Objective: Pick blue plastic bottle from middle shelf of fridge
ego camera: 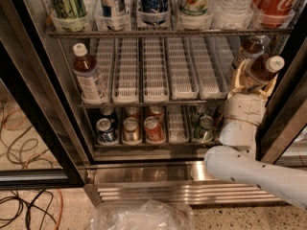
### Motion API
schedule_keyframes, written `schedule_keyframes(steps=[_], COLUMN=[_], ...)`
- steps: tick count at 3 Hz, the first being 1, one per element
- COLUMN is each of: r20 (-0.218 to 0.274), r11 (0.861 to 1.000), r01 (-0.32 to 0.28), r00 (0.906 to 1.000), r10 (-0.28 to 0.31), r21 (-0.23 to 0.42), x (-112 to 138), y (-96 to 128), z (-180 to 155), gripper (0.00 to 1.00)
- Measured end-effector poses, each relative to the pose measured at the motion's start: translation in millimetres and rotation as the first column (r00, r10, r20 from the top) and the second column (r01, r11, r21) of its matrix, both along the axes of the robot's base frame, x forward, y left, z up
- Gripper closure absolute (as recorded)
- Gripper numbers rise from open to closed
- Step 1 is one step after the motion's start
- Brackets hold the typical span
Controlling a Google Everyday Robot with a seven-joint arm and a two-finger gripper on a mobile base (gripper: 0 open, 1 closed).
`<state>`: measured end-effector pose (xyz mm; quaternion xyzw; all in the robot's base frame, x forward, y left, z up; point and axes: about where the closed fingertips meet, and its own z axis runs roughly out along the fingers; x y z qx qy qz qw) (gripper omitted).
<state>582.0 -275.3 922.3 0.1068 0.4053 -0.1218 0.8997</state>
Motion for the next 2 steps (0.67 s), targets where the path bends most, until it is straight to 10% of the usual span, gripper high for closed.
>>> schedule_keyframes(steps=[2], r20=[-0.063], r11=[0.991], r01=[-0.042], r00=[0.9974], r10=[0.034], r21=[-0.129], x=[-24], y=[-16], z=[-29], gripper=[1.0])
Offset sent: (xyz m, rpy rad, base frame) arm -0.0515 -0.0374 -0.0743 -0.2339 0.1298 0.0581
